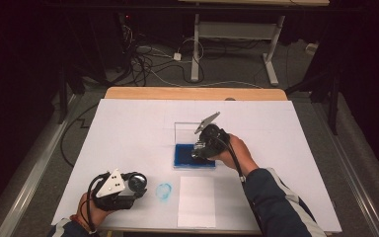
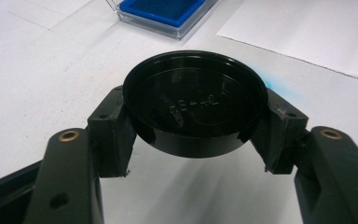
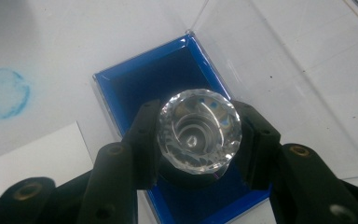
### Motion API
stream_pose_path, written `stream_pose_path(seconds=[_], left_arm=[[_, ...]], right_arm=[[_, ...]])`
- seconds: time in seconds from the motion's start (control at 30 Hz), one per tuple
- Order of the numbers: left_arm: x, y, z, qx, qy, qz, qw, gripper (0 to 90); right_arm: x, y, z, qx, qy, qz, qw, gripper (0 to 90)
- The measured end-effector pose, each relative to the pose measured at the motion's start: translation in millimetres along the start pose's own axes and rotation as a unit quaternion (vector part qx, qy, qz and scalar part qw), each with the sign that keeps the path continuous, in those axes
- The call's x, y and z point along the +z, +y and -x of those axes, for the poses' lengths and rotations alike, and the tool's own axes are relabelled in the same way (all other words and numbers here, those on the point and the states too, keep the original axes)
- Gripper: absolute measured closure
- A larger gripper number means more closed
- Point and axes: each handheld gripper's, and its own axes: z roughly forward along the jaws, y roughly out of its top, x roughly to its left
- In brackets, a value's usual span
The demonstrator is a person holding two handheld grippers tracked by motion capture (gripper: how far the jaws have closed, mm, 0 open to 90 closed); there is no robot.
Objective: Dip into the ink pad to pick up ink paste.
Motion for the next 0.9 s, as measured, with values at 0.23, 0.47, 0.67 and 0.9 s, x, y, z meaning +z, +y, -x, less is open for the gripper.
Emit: stream_pose_path(seconds=[0.23, 0.47, 0.67, 0.9], left_arm=[[-1.1, 1.0, 0.7, 0.002, 0.001, 0.002, 1.0000, 36.5], [-0.9, 0.7, -0.4, -0.001, 0.001, 0.003, 1.0000, 36.5], [-0.4, 0.6, -1.0, -0.001, 0.001, 0.003, 1.0000, 36.5], [-0.7, 1.3, -0.4, 0.001, 0.007, 0.006, 1.0000, 36.5]], right_arm=[[-0.5, -0.2, -1.5, 0.000, -0.004, -0.003, 1.0000, 56.6], [-5.2, 4.5, -2.1, -0.012, -0.004, -0.008, 0.9999, 56.6], [-28.7, 10.7, -8.8, -0.023, -0.004, 0.027, 0.9994, 56.5], [-61.5, 14.4, -24.5, -0.044, -0.004, 0.063, 0.9970, 56.5]])
